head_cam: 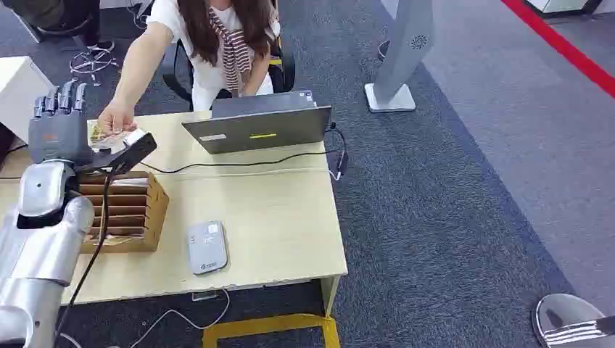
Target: Pass the card to the sensor for recognition and then transmit it.
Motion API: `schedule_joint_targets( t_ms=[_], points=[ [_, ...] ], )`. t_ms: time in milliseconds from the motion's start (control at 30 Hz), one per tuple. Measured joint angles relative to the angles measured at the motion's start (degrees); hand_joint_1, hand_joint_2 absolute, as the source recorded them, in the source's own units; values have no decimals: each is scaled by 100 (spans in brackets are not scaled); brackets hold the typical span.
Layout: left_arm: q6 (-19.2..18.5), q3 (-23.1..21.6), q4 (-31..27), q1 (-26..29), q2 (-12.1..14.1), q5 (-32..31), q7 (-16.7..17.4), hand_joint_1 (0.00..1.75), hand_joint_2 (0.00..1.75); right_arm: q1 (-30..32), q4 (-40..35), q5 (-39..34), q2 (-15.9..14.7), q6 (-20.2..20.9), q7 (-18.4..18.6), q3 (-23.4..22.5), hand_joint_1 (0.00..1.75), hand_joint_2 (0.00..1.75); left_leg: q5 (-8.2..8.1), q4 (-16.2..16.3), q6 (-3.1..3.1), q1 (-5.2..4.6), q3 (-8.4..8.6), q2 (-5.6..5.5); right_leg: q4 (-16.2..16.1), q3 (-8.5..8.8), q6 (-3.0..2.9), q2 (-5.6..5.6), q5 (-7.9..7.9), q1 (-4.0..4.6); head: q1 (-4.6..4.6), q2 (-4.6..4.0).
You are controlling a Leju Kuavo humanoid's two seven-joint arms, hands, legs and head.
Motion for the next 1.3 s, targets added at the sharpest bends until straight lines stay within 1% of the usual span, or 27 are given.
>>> schedule_joint_targets(
  t_ms=[67,100,233,333,667,900,967,1067,1133,1300],
  points=[
    [2,-7,37,-9,2,-2,9,0,175,0,0,2,0,0,-2,5,0,175,0,0,0,0,0,0,0,0,0,0,0,0,0,0],
    [2,-9,55,-15,2,-7,9,175,175,0,0,0,0,0,-4,9,0,175,0,0,0,0,0,0,0,0,0,0,0,0,0,0],
    [2,-26,101,-31,7,-7,4,175,175,0,2,2,0,2,-7,11,0,175,0,0,0,0,0,0,0,0,0,0,0,0,0,0],
    [2,-37,110,-31,7,4,-92,175,175,0,2,17,0,11,-9,11,0,175,0,0,0,0,0,0,0,0,0,0,0,0,-2,0],
    [17,-85,147,-36,7,17,-116,175,175,1,2,20,0,20,-15,11,0,175,0,0,0,0,0,0,0,0,0,0,0,0,0,0],
    [94,-92,120,1,2,164,-295,175,175,4,2,37,0,22,-28,11,0,175,0,0,0,0,0,0,0,0,0,0,0,0,0,0],
    [136,-92,4,87,-7,238,-400,175,175,6,4,39,0,22,-46,11,0,175,0,0,0,0,0,0,0,0,0,0,0,0,0,0],
    [144,-175,-431,371,-83,297,-618,175,175,13,4,35,0,20,-66,11,0,175,0,0,0,-1,0,0,-1,0,0,0,0,-1,0,0],
    [46,-306,-792,618,-135,297,-632,175,175,28,7,35,0,20,-92,9,0,175,-1,0,0,-1,-2,-6,-1,0,1,-4,-1,-1,-2,0],
    [13,-628,-1476,1091,-293,313,-697,175,175,49,9,33,0,13,-111,-13,0,175,-2,0,1,-4,-2,-1,-3,0,1,-1,-1,-3,4,0]
  ],
)
